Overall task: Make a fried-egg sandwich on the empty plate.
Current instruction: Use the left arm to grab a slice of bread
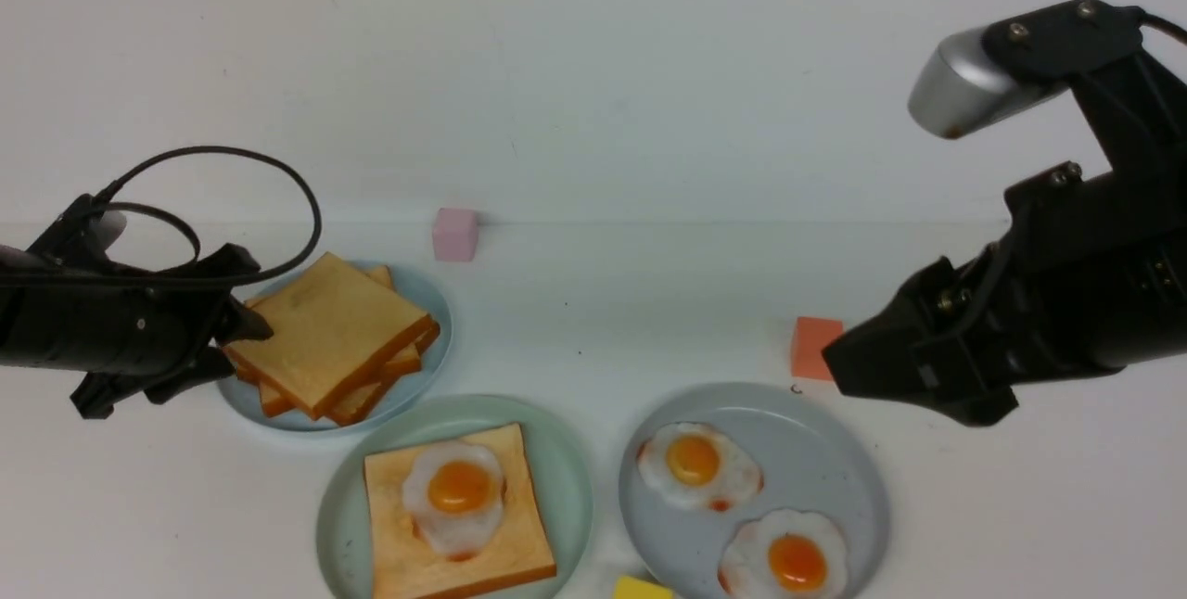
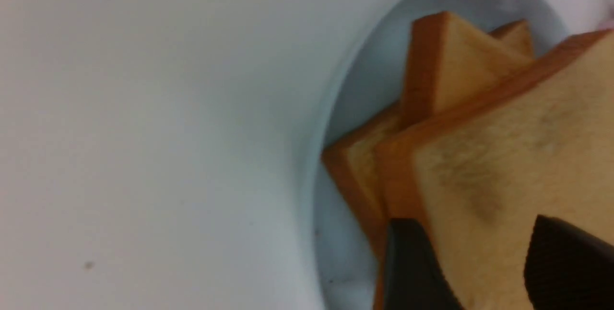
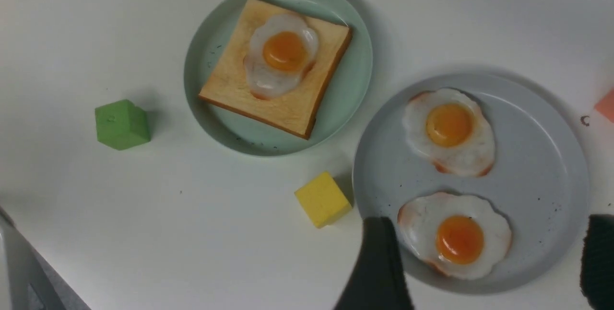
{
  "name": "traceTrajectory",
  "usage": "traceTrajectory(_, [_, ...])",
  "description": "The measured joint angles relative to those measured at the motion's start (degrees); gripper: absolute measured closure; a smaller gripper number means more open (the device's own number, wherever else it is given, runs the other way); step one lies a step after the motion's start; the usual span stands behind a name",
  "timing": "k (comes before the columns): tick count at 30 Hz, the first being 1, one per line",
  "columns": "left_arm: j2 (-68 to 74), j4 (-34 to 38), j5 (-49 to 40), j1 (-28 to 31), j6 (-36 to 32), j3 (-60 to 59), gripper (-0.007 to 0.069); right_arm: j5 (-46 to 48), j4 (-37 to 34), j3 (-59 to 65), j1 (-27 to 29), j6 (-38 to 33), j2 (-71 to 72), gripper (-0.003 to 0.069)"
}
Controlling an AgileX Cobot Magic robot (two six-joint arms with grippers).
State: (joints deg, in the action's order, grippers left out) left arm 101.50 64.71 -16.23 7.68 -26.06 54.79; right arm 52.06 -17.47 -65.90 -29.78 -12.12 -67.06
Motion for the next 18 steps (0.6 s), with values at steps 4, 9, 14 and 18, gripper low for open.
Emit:
traceTrajectory(4, [0.8, 7.97, 0.18, 0.0, -8.03, 0.0, 0.0278, 0.0, 0.0, 0.0, 0.0, 0.0, 0.0, 0.012])
traceTrajectory(9, [2.53, 14.46, -0.16, 0.0, -13.15, 0.05, 0.0278, 0.05, -0.09, 0.0, 0.0, 0.0, 0.0, 0.012])
traceTrajectory(14, [3.19, 16.17, -1.07, 0.04, -15.08, 0.05, 0.0278, 0.3, -0.74, 0.0, 0.0, 0.0, 0.0, 0.012])
traceTrajectory(18, [3.19, 15.98, -1.45, 0.04, -15.18, 0.05, 0.0278, 0.3, -1.11, 0.0, 0.0, 0.0, 0.0, 0.012])
